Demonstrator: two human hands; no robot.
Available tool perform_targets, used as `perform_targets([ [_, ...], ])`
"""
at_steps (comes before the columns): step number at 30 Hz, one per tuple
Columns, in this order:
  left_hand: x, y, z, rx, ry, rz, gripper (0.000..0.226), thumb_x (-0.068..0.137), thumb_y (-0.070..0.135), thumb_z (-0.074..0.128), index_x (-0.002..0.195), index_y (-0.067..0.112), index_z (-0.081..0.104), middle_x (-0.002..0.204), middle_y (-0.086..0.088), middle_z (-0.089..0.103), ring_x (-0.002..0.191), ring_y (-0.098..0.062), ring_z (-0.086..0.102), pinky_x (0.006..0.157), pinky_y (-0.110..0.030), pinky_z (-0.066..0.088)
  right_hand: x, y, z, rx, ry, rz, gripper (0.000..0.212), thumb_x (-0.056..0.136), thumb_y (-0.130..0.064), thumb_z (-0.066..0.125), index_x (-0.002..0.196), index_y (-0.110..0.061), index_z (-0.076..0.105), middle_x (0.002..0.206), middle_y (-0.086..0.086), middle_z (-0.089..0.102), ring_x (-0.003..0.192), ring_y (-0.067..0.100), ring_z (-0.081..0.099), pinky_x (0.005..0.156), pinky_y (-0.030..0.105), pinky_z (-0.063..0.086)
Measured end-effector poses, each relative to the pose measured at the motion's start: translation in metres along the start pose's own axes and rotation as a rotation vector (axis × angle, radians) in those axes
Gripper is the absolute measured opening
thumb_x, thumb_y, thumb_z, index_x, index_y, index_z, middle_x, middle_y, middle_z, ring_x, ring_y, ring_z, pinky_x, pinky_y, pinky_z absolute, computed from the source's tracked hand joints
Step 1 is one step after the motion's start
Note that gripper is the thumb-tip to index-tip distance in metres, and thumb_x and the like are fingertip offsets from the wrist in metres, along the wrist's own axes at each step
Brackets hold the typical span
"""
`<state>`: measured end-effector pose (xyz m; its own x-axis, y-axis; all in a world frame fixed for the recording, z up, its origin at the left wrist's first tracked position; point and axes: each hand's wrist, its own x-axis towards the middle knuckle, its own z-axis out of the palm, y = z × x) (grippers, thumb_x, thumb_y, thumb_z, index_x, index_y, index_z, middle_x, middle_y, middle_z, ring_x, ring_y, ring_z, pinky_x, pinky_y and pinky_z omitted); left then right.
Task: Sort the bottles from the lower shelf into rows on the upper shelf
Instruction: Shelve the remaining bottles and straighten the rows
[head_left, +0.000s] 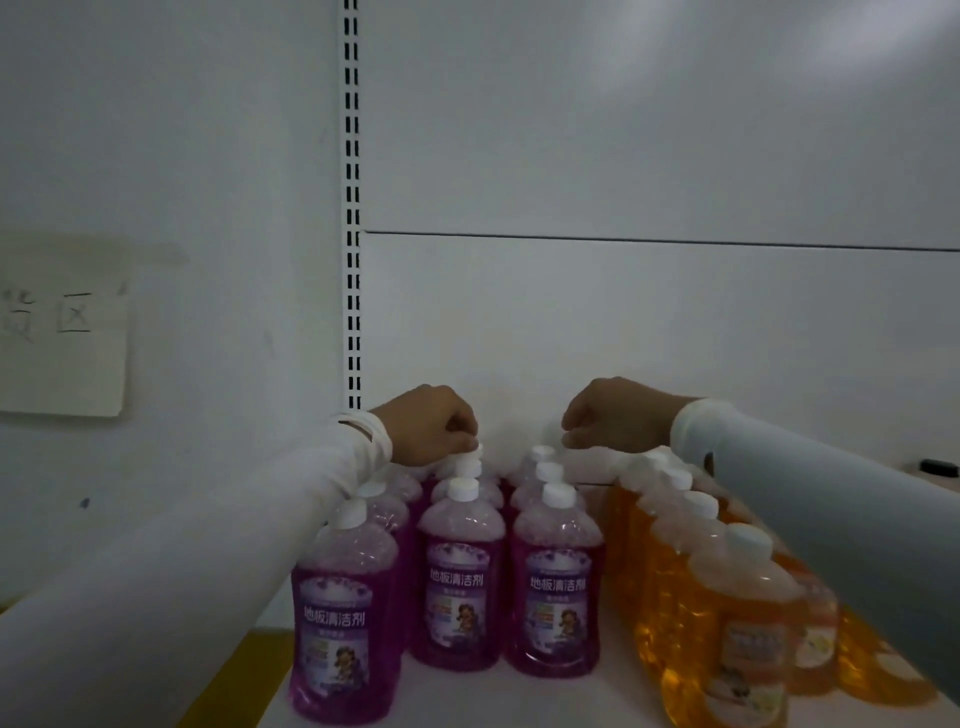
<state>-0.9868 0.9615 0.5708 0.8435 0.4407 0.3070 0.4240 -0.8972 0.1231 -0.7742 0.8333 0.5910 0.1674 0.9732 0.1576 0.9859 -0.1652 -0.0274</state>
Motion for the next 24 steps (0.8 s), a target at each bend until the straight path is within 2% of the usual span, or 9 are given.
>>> perform_targets([
  [3,0.018,0.013,0.01,0.001,-0.063,-0.001,0.026,0.092,0.03,0.06,0.106,0.012,0.072,0.107,-0.002,0.071,0.096,-0.018,0.065,0.09,-0.035,0.051,0.003,0.013,0.013,-0.05,-0.088,0.048,0.032,0.092,-0.035,0.061,0.109,-0.01,0.072,0.11,0.005,0.072,0.1,0.025,0.065,0.095,0.036,0.05],
  [7,0.041,0.022,0.028,0.063,-0.173,-0.039,0.026,0.091,0.031,0.06,0.108,0.014,0.071,0.11,-0.003,0.071,0.101,-0.021,0.064,0.09,-0.032,0.05,0.016,0.021,0.035,-0.149,-0.149,0.041,0.026,0.088,-0.033,0.06,0.094,-0.009,0.07,0.098,0.01,0.071,0.087,0.026,0.063,0.077,0.032,0.05],
  [9,0.049,0.025,0.037,0.116,-0.217,-0.077,0.021,0.088,0.034,0.06,0.101,0.023,0.071,0.105,0.002,0.071,0.102,-0.02,0.063,0.092,-0.035,0.047,0.021,0.019,0.043,-0.164,-0.205,0.035,0.02,0.085,-0.03,0.062,0.09,-0.012,0.07,0.095,0.009,0.072,0.082,0.025,0.061,0.079,0.033,0.051],
  [12,0.053,0.031,0.044,0.171,-0.274,-0.09,0.023,0.087,0.039,0.06,0.105,0.029,0.07,0.105,0.008,0.07,0.101,-0.017,0.061,0.096,-0.041,0.04,0.029,0.02,0.052,-0.157,-0.227,0.012,0.014,0.081,-0.025,0.064,0.089,-0.018,0.073,0.093,0.007,0.072,0.08,0.023,0.061,0.084,0.036,0.054],
  [15,0.052,0.028,0.043,0.126,-0.278,-0.07,0.024,0.085,0.041,0.06,0.102,0.029,0.071,0.099,0.009,0.072,0.095,-0.015,0.064,0.094,-0.041,0.047,0.03,0.025,0.051,-0.12,-0.232,-0.016,0.015,0.083,-0.026,0.063,0.091,-0.018,0.073,0.086,0.004,0.069,0.08,0.023,0.062,0.083,0.036,0.054],
  [18,0.046,0.024,0.037,-0.007,-0.253,-0.014,0.021,0.084,0.038,0.064,0.099,0.026,0.073,0.095,0.008,0.073,0.09,-0.015,0.067,0.09,-0.038,0.052,0.02,0.029,0.042,-0.093,-0.216,-0.045,0.019,0.088,-0.03,0.06,0.084,-0.014,0.069,0.08,0.003,0.067,0.077,0.023,0.061,0.081,0.036,0.053],
  [21,0.039,0.029,0.031,-0.055,-0.291,0.053,0.023,0.087,0.029,0.067,0.106,0.018,0.073,0.101,0.003,0.074,0.094,-0.015,0.066,0.09,-0.031,0.051,0.003,0.03,0.029,0.0,-0.214,-0.081,0.022,0.091,-0.029,0.059,0.095,-0.015,0.074,0.091,0.0,0.073,0.082,0.018,0.063,0.086,0.033,0.051],
  [24,0.034,0.035,0.035,-0.021,-0.313,0.065,0.023,0.083,0.031,0.071,0.102,0.017,0.074,0.097,0.002,0.074,0.088,-0.015,0.065,0.089,-0.031,0.051,-0.013,0.018,0.03,0.008,-0.253,-0.077,0.025,0.092,-0.033,0.061,0.108,-0.02,0.075,0.102,-0.004,0.074,0.09,0.015,0.066,0.094,0.034,0.052],
])
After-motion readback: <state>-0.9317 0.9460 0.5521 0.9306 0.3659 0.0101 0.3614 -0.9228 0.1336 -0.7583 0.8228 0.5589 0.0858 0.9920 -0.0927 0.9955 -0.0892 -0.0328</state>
